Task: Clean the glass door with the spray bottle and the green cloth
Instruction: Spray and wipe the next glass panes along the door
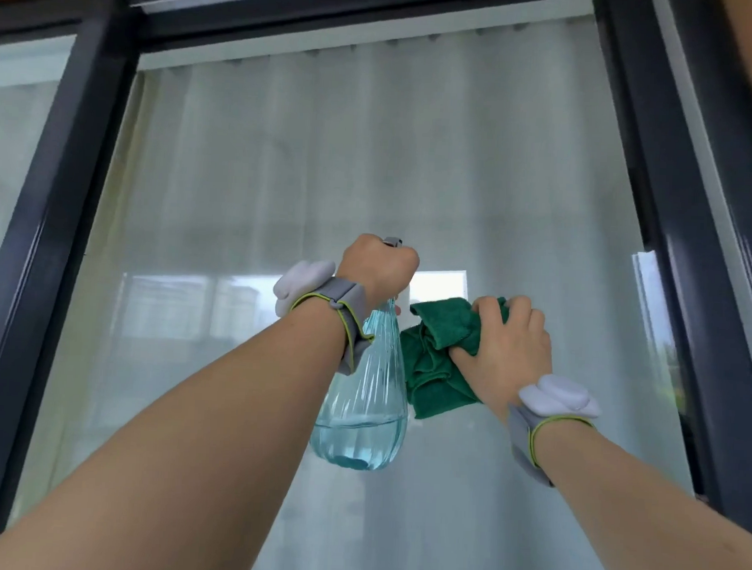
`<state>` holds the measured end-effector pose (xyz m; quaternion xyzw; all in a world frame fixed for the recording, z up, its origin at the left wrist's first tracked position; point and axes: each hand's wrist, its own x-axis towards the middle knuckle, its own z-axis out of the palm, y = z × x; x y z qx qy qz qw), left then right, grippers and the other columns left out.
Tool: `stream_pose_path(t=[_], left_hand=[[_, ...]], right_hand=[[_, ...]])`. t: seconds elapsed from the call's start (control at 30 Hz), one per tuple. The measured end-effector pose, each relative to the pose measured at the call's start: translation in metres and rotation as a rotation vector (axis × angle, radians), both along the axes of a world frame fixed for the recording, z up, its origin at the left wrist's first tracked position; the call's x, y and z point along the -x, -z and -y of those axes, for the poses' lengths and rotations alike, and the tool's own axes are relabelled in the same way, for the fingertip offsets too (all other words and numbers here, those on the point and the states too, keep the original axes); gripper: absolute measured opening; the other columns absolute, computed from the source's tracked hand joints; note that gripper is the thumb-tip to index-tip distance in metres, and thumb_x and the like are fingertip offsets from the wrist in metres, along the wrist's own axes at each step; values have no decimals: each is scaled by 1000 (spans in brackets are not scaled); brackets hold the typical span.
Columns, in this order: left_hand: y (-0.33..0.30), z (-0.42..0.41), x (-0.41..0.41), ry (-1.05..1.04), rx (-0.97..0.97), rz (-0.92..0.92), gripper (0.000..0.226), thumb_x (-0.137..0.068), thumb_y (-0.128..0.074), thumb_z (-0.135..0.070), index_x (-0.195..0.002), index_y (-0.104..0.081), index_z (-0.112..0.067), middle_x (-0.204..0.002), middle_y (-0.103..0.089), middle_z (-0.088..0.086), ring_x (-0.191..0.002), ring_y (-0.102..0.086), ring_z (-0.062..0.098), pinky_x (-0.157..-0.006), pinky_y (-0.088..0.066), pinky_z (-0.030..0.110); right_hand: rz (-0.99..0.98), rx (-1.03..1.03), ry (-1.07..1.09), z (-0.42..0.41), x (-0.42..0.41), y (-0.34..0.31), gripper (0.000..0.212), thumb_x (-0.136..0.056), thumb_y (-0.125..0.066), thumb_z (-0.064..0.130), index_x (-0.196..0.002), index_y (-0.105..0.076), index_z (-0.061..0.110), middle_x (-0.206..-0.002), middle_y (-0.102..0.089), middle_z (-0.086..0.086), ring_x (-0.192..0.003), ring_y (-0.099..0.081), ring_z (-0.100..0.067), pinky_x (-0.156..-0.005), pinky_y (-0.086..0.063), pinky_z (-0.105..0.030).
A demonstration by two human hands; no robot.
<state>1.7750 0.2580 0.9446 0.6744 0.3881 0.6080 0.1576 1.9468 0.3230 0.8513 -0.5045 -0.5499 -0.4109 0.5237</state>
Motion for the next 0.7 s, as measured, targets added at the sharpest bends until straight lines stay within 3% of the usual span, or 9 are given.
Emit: stream_pose_path(t=[0.1,0.2,0.27,0.37,0.47,0.53,0.6,0.7], left_hand=[[4,-4,-19,-33,8,-32,30,-63,-49,-21,-84,-61,-4,-77,-66,20,-71,-60,31,-80,-60,65],[12,3,-43,-81,15,-47,13,-79,-51,-16,-79,-57,-5,-78,-68,20,-70,-65,35,-78,-61,46],[13,5,-48,-128,-6,-48,14,-82,-48,-17,-79,-55,-6,-89,-71,21,-80,-72,39,-79,-61,42],[12,6,-48,-136,-16,-42,29,-64,-44,-25,-82,-57,-6,-93,-70,20,-83,-73,41,-80,-61,44],[6,2,-36,-151,-11,19,19,-77,-51,-16,-85,-62,-3,-90,-67,20,-82,-67,38,-77,-57,40],[2,1,-26,-189,-39,49,22,-81,-51,-11,-92,-67,-1,-98,-70,23,-92,-70,40,-77,-55,36],[-2,6,-19,-193,-53,43,31,-67,-48,-19,-87,-65,-3,-101,-71,23,-91,-71,41,-81,-60,40],[-11,13,-10,-222,-86,8,23,-61,-45,-19,-75,-58,-6,-92,-71,23,-82,-70,42,-80,-63,54]], right_hand=[[26,-9,-27,-3,0,18,50,-65,-74,42,-104,-55,16,-96,-45,-10,-84,-44,-30,-67,-42,-36],[52,-13,-25,-3,1,30,54,-59,-77,42,-100,-55,16,-93,-45,-9,-80,-44,-29,-64,-43,-36],[50,-31,-6,-6,10,33,56,-54,-79,43,-98,-55,17,-91,-45,-9,-78,-44,-29,-62,-42,-36],[23,-53,-14,-10,23,34,56,-54,-81,42,-97,-56,16,-90,-46,-10,-77,-43,-29,-62,-40,-37],[4,-67,-12,-15,34,25,54,-56,-81,41,-97,-56,15,-90,-46,-11,-77,-43,-28,-63,-39,-37],[-29,-78,-15,-18,43,13,51,-59,-80,40,-96,-55,15,-90,-46,-11,-77,-42,-28,-64,-38,-37],[-48,-78,-9,-20,50,-3,49,-61,-78,40,-94,-55,14,-90,-47,-12,-77,-42,-28,-64,-36,-37],[-27,-108,16,-25,55,-27,47,-65,-77,41,-95,-55,12,-90,-48,-14,-77,-45,-30,-64,-31,-36]])
